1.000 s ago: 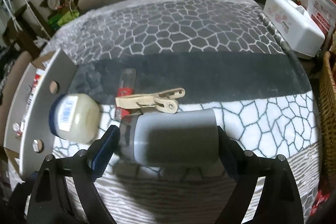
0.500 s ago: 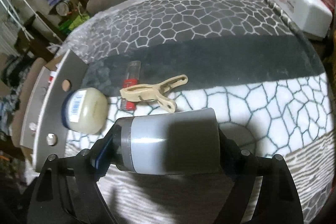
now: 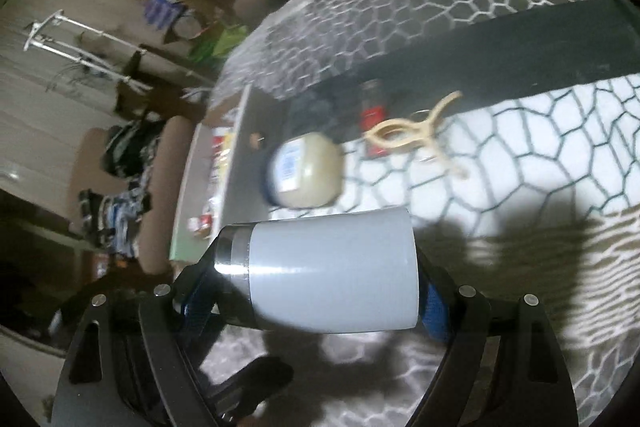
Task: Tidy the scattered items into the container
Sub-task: 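Close the right gripper around the grey canister and lift it, then carry the grey canister over the box with the right gripper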
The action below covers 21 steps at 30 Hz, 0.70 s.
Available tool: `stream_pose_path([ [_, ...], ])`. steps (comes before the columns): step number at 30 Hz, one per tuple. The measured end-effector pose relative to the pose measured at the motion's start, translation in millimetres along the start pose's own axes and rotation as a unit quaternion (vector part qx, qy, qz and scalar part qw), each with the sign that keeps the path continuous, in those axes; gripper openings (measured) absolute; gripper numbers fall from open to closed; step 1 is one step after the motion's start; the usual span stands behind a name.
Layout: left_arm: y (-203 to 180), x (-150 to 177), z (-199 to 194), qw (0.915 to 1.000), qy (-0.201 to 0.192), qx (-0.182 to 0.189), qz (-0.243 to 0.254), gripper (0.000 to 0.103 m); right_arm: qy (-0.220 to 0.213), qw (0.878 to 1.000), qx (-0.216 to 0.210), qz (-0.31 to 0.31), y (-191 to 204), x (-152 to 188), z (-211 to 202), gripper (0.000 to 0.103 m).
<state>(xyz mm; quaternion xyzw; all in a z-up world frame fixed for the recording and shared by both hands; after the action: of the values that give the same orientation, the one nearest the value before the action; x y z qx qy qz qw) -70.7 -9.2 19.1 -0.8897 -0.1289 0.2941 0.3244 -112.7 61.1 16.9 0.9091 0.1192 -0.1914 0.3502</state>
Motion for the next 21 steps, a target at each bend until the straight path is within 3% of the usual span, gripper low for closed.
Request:
stream_pose_path([
  [9,3,-32,-45,0.9986,-0.020,0.046,0.015,0.098,0.030,0.997,-0.055,-0.036,67,-15,6,0.086],
  [10,2,-36,-50,0.9982,-0.023,0.053,0.017,0.092,0.033,0.997,-0.064,-0.036,75,-16,9,0.086],
  [11,2,-40,-56,0.9978,-0.025,0.058,0.019,0.079,0.037,0.996,-0.078,-0.036,85,-18,13,0.086],
  [14,4,-51,-71,0.9974,-0.023,0.062,0.028,0.061,0.043,0.993,-0.107,-0.035,112,-23,24,0.086],
  [16,8,-56,-80,0.9975,-0.024,0.059,0.030,0.056,0.044,0.991,-0.121,-0.035,127,-25,30,0.086],
  [21,31,-85,-108,0.9966,-0.036,0.073,0.011,0.055,0.047,0.988,-0.144,-0.040,162,-40,48,0.086],
])
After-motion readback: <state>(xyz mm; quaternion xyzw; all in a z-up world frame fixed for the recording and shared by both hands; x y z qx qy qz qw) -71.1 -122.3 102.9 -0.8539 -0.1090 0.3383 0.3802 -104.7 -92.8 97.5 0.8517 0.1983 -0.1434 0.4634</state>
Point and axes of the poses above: each gripper's, at about its wrist camera, not at the fingertips, and z roughly the way its jaws point, y to its left, x to its underside, the point moved 8 cm from there along z, roughly the way its jaws point, and after that the axes turned 13 degrees about -z, right-handed, at the moved point
